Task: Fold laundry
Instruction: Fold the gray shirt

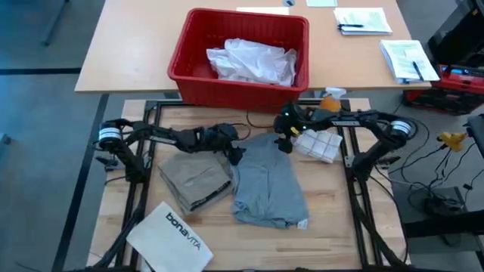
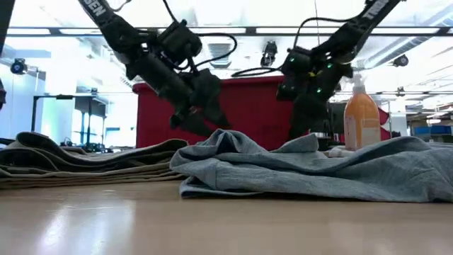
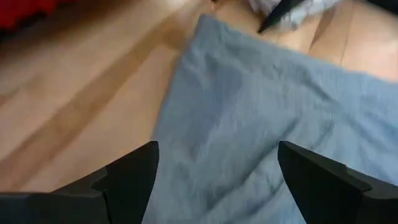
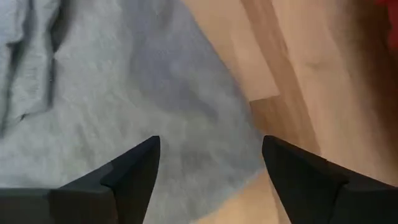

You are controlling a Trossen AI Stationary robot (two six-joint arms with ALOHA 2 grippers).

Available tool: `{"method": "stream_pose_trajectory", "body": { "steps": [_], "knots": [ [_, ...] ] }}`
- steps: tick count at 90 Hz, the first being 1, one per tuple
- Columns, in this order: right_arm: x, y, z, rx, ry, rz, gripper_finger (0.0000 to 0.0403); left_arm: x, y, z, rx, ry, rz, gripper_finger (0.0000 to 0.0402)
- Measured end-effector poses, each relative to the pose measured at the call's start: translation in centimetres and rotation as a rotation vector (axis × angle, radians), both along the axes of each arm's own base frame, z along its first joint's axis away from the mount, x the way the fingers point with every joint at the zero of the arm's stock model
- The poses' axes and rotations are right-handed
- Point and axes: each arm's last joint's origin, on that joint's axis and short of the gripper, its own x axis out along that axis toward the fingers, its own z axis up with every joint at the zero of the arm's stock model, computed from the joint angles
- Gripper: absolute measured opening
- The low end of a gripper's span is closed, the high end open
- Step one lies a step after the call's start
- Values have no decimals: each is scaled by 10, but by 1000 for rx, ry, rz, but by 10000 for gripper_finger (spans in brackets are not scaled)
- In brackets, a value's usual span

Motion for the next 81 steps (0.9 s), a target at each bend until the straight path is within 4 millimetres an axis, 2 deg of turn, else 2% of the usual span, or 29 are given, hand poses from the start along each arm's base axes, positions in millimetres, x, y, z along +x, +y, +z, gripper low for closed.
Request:
{"method": "stream_pose_trajectory", "body": {
  "steps": [11, 28, 61, 81],
  "knots": [
    [10, -10, -2, 0, 21, 7, 244, -5, 1, -6, -18, 55, 7, 313],
    [13, -26, -5, 32, 60, -20, 217, -11, 18, -6, -99, 42, 29, 313],
    [6, -31, -7, 71, 74, 11, 199, -12, 27, -2, -166, 86, 69, 313],
    [4, -32, -7, 62, 77, 24, 196, 0, 40, 9, -163, 181, 58, 313]
  ]
}}
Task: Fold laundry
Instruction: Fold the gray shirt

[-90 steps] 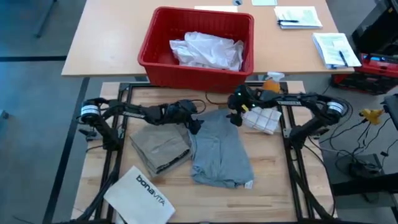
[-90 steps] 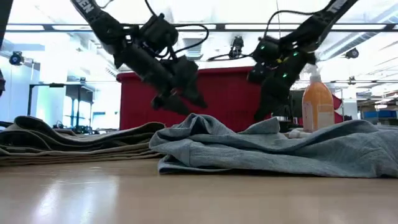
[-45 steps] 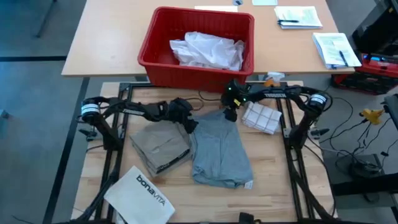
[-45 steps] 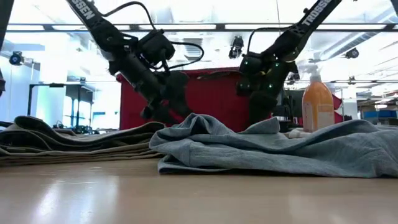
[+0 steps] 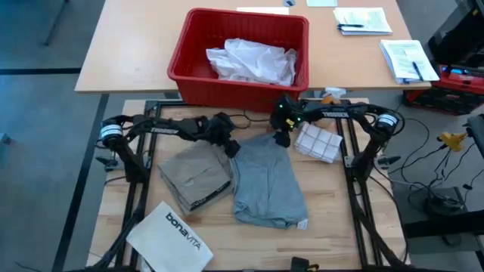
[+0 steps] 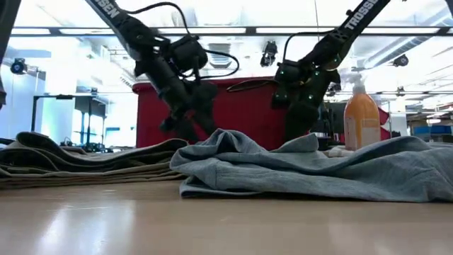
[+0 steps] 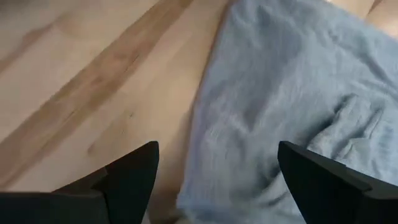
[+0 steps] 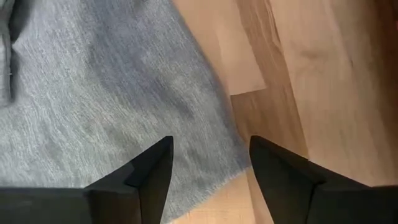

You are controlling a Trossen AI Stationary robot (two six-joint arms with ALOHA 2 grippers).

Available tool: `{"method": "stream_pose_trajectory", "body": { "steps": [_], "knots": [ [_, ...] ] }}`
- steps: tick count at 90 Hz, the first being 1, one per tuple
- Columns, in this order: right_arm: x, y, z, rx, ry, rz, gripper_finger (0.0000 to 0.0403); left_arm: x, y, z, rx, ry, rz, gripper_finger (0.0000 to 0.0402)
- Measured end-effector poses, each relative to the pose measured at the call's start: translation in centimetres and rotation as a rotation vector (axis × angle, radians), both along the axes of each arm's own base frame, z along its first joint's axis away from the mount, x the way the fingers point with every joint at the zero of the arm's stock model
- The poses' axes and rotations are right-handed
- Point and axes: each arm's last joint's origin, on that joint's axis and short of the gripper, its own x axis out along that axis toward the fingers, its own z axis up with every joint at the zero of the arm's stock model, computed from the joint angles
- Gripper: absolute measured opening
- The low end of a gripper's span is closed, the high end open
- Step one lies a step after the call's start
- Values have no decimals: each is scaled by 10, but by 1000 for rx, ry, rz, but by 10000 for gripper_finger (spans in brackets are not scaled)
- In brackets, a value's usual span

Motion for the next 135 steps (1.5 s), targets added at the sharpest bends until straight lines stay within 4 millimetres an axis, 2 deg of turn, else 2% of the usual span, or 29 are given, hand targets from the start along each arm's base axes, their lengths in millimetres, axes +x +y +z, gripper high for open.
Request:
{"method": "stream_pose_trajectory", "body": {
  "steps": [20, 33, 42, 55, 63, 84, 92, 103, 122, 135],
  "knots": [
    [-3, -3, 0, -1, 7, 1, 186, 15, 9, -14, -112, 65, 16, 312],
    [-4, -3, -1, 2, 15, -3, 176, 26, 15, -13, -118, 102, 22, 312],
    [-4, -3, -1, -3, 20, 7, 168, 29, 16, -18, -131, 170, 26, 312],
    [-4, -3, -1, -3, 20, 6, 155, 30, 18, -14, -157, 232, 42, 302],
    [-4, -3, -1, -3, 19, 7, 147, 31, 18, -12, -167, 226, 30, 268],
    [-4, -3, -1, -5, 16, 18, 125, 30, 14, -16, -217, 216, -35, 113],
    [-4, -2, 1, 2, 3, 25, 123, 28, 11, -21, -224, 224, -54, 71],
    [-3, -3, 1, -7, 3, 36, 150, 27, 10, -23, -236, 222, -65, 53],
    [0, -6, -7, -39, 23, 22, 253, 27, 11, -23, -216, 221, -87, 52],
    [2, -10, -13, -47, 25, -1, 285, 27, 11, -23, -205, 222, -104, 16]
  ]
}}
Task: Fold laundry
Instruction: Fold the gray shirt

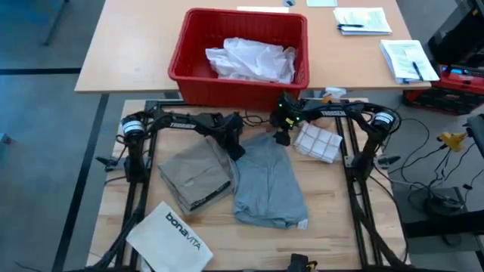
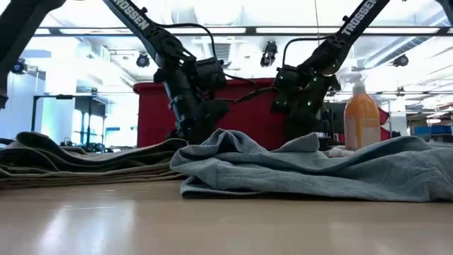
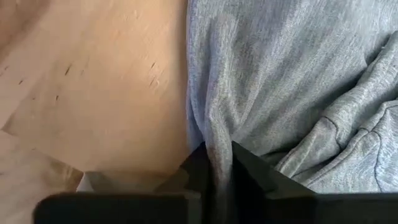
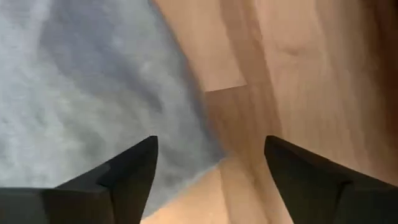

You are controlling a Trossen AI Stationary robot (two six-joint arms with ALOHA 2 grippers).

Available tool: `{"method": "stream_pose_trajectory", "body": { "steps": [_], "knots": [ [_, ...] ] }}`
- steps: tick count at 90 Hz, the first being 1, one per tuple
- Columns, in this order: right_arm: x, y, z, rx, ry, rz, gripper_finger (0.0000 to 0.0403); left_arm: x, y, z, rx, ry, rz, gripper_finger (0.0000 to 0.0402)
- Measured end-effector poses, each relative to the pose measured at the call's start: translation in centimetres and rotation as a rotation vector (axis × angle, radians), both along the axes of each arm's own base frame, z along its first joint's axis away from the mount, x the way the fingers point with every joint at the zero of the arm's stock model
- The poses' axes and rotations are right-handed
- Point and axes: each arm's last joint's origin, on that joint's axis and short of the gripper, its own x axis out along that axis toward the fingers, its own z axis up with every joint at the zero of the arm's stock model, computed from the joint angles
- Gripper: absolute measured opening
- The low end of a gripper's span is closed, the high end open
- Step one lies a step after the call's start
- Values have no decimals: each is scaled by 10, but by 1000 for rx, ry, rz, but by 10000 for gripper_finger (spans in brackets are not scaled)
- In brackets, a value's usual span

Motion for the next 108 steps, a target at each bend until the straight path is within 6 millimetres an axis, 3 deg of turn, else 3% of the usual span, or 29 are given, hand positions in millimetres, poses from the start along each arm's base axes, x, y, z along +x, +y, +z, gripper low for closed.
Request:
{"method": "stream_pose_trajectory", "body": {
  "steps": [11, 24, 59, 83, 108],
  "knots": [
    [0, 0, -14, 40, 41, 4, 272, 0, 0, 0, 6, 0, -13, 5],
    [2, -1, -19, 41, 39, 6, 224, 0, 0, 0, 7, 0, -14, 1],
    [1, -1, -17, 39, 47, 25, 13, 2, 1, 1, 24, -22, -11, 0],
    [-6, 5, 8, 34, 17, -10, 2, 6, -6, 9, 19, -40, -38, 0],
    [-16, 15, 30, 74, -16, 17, 0, 20, -17, 44, 63, -127, -105, 0]
  ]
}}
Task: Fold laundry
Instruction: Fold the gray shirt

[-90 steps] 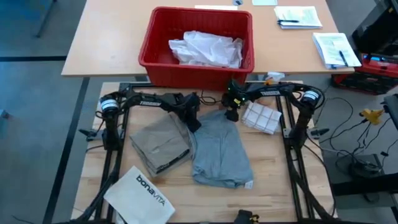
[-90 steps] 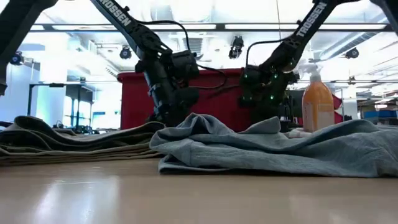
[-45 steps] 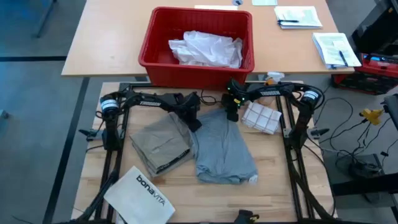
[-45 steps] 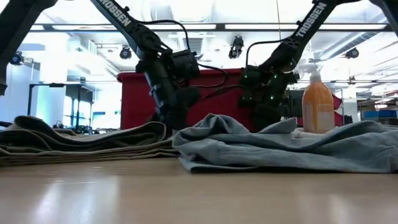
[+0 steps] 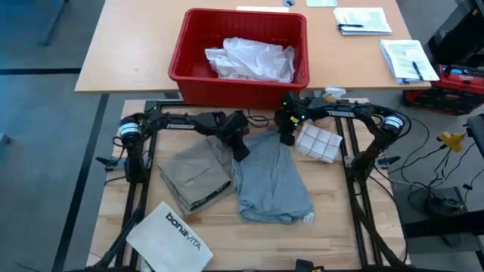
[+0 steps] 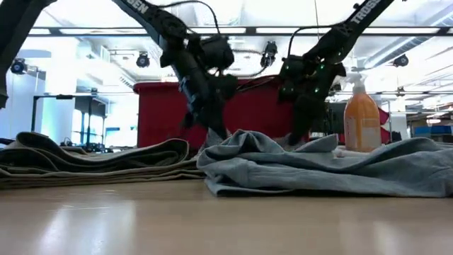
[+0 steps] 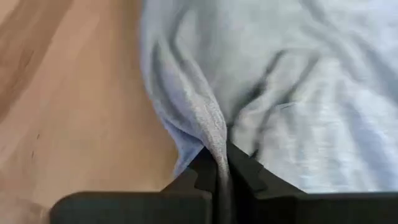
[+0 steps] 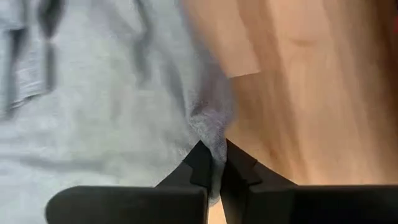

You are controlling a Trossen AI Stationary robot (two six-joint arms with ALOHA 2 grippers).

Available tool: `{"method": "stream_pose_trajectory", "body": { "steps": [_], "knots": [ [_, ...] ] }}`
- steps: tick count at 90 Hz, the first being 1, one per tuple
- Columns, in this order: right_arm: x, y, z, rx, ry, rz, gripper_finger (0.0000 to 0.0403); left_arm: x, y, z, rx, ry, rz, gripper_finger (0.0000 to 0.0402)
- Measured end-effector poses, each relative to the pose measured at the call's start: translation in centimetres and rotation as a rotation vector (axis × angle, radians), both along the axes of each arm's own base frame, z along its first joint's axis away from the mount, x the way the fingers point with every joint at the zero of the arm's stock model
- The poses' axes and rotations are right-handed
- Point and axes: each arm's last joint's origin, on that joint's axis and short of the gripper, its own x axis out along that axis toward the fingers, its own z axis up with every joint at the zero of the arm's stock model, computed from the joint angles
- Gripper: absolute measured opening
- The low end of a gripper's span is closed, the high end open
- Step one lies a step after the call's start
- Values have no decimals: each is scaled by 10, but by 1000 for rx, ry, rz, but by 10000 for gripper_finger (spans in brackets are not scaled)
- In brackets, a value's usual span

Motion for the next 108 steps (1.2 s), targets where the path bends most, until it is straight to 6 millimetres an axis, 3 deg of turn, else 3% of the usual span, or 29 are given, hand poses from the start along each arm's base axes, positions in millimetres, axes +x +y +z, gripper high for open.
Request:
{"method": "stream_pose_trajectory", "body": {
  "steps": [44, 69, 86, 108],
  "knots": [
    [-24, 43, 30, 55, -126, 21, 0, 6, -35, 23, 82, -41, -48, 0],
    [-47, 84, 41, 53, -193, 34, 0, 14, -78, 27, 137, -60, -78, 0],
    [-50, 115, 51, 24, -205, 71, 0, 14, -112, 29, 142, -70, -134, 0],
    [-54, 141, 53, 21, -155, 98, 0, 4, -145, 38, 234, -43, -182, 0]
  ]
}}
